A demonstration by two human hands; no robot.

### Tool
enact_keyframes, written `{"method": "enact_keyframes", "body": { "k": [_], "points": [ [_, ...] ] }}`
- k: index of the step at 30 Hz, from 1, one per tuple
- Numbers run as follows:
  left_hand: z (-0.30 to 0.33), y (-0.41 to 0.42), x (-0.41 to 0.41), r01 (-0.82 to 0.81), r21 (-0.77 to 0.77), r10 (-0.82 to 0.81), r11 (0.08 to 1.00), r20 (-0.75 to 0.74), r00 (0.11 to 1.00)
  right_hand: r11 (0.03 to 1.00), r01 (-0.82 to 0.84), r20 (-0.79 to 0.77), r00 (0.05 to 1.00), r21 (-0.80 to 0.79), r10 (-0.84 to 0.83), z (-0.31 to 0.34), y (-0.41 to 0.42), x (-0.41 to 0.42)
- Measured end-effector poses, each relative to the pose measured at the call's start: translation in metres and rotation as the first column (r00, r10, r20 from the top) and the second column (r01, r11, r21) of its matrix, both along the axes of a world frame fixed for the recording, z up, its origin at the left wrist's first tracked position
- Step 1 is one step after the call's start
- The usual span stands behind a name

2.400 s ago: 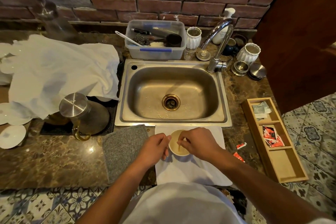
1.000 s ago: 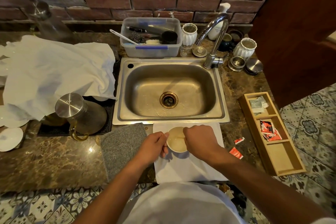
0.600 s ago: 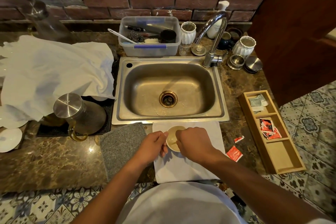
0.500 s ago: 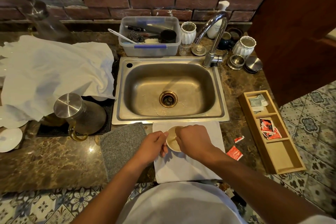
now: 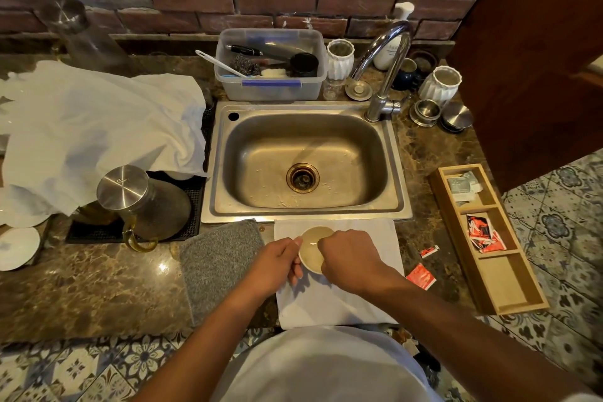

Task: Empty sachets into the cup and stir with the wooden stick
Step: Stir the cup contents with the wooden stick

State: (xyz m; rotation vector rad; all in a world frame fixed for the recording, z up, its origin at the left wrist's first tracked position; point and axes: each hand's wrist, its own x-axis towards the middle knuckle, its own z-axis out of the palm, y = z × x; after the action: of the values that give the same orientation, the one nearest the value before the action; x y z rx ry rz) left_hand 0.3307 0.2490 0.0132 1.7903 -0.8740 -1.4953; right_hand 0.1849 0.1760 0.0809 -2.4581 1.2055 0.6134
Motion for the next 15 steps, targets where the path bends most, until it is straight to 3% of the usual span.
{"method": "enact_keyframes", "body": {
  "k": [4,15],
  "points": [
    [0.002,0.0,0.0,0.001,-0.005,-0.001,1.0,0.01,1.0,0.999,0.038,0.053,0.998,0.02,-0.039,0.0,-0.002,0.01],
    [-0.002,0.0,0.001,-0.003,0.019,0.002,1.0,0.012,1.0,0.989,0.076,0.123,0.991,-0.13,-0.06,0.001,-0.02,0.006]
  ]
}}
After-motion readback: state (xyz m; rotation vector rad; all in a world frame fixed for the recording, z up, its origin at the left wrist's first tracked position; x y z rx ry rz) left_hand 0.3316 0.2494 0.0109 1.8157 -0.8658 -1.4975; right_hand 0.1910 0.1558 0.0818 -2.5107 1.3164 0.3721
